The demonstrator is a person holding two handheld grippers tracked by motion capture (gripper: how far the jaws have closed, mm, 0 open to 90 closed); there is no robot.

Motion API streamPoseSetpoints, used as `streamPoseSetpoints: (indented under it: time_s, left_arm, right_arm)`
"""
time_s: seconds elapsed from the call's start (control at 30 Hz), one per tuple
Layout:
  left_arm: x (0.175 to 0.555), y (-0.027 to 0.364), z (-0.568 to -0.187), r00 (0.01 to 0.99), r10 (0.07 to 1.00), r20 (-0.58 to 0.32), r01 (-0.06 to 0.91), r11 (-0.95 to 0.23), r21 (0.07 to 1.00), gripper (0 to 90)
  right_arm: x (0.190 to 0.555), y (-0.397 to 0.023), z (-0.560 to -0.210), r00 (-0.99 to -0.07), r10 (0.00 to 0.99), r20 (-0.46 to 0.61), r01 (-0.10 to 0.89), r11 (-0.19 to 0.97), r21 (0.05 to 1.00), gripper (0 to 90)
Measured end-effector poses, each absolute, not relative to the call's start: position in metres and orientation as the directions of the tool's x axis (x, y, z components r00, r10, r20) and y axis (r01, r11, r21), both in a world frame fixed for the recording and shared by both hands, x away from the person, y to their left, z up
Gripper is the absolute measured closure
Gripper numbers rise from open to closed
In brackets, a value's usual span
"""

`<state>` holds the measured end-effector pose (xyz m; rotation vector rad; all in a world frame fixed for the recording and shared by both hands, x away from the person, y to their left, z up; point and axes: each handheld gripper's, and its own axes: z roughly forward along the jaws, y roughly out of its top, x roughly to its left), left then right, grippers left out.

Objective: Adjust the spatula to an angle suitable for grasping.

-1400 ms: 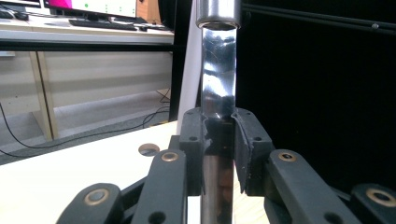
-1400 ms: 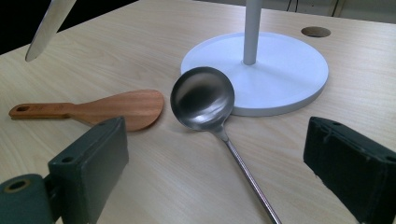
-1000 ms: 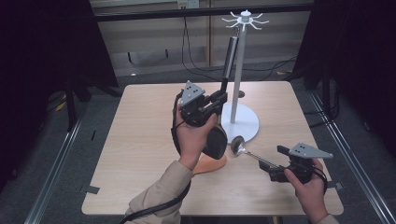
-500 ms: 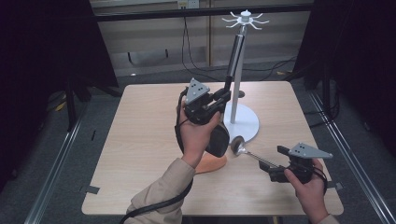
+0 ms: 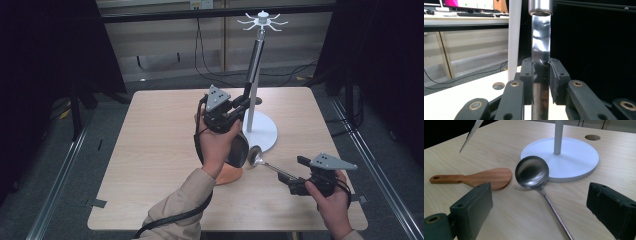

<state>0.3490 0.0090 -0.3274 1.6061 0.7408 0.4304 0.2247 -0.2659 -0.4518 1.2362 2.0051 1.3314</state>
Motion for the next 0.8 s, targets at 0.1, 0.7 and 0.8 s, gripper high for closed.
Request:
streamPoseSetpoints:
  time_s: [0.1, 0.7, 0.8]
  left_arm:
    - [0.350, 0.009, -0.328, 0.721, 0.680, -0.135, 0.223, -0.042, 0.974, 75.3]
    - [0.360, -0.002, -0.341, 0.700, 0.700, -0.141, 0.213, -0.016, 0.977, 75.3]
    - [0.362, -0.006, -0.342, 0.697, 0.703, -0.142, 0.214, -0.015, 0.977, 75.3]
  right_arm:
    - [0.225, -0.266, -0.452, -0.510, 0.852, 0.116, 0.437, 0.141, 0.888, 5.7]
    - [0.225, -0.266, -0.453, -0.511, 0.851, 0.119, 0.437, 0.138, 0.889, 5.7]
    - [0.225, -0.267, -0.453, -0.514, 0.849, 0.124, 0.440, 0.137, 0.887, 5.7]
